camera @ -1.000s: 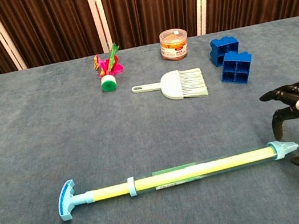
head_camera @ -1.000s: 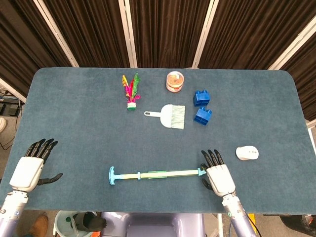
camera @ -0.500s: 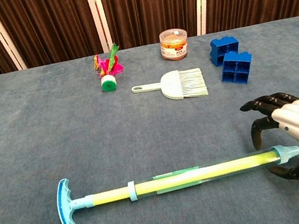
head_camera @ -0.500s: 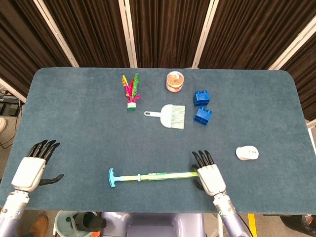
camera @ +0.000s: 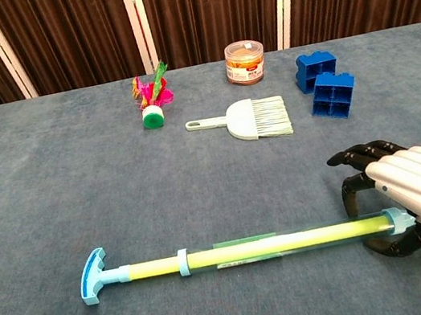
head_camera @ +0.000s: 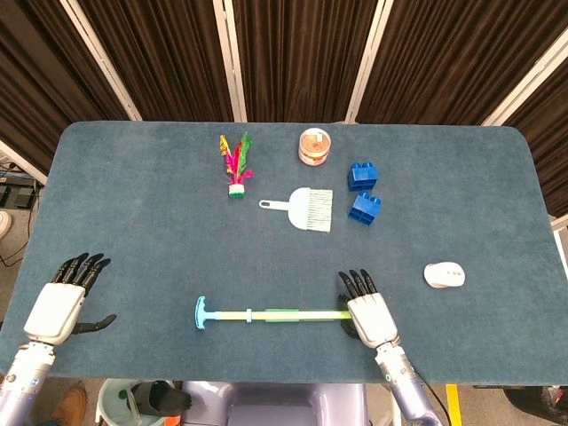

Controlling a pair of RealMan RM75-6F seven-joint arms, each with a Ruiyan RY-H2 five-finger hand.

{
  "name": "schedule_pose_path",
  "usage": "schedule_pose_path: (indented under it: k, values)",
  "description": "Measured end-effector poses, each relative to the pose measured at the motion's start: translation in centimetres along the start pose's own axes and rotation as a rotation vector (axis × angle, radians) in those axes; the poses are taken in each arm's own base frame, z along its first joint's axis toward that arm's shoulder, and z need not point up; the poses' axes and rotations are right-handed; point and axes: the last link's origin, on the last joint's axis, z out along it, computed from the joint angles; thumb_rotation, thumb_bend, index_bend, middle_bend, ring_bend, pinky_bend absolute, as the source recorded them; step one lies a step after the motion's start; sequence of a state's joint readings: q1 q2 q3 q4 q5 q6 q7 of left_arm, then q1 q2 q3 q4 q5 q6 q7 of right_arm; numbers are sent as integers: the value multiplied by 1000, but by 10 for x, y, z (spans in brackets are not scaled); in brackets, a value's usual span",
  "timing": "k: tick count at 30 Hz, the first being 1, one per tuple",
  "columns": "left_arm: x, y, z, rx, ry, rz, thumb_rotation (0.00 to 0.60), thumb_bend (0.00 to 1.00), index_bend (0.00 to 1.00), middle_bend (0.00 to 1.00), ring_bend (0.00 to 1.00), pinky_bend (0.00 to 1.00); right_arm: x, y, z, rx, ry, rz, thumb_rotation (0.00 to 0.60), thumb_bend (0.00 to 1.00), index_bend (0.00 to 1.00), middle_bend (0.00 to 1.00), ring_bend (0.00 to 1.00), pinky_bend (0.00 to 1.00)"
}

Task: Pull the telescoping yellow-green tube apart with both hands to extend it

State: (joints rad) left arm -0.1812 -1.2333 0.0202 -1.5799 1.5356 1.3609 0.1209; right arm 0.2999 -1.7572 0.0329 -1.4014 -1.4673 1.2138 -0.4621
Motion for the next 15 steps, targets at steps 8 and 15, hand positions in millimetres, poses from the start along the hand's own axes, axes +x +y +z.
schedule_pose_path:
  k: [8, 15]
  values:
    - [-3, 2, 0, -7, -13, 7, 600, 138, 128, 74, 35, 98, 5, -2, -2, 12, 35, 10, 600, 358, 658, 173, 56, 65]
    - [-14, 15, 8, -65, -9, -2, 600, 202, 230, 81, 35, 98, 7, -1, -2, 13, 40, 27, 600, 361, 676, 181, 60, 65]
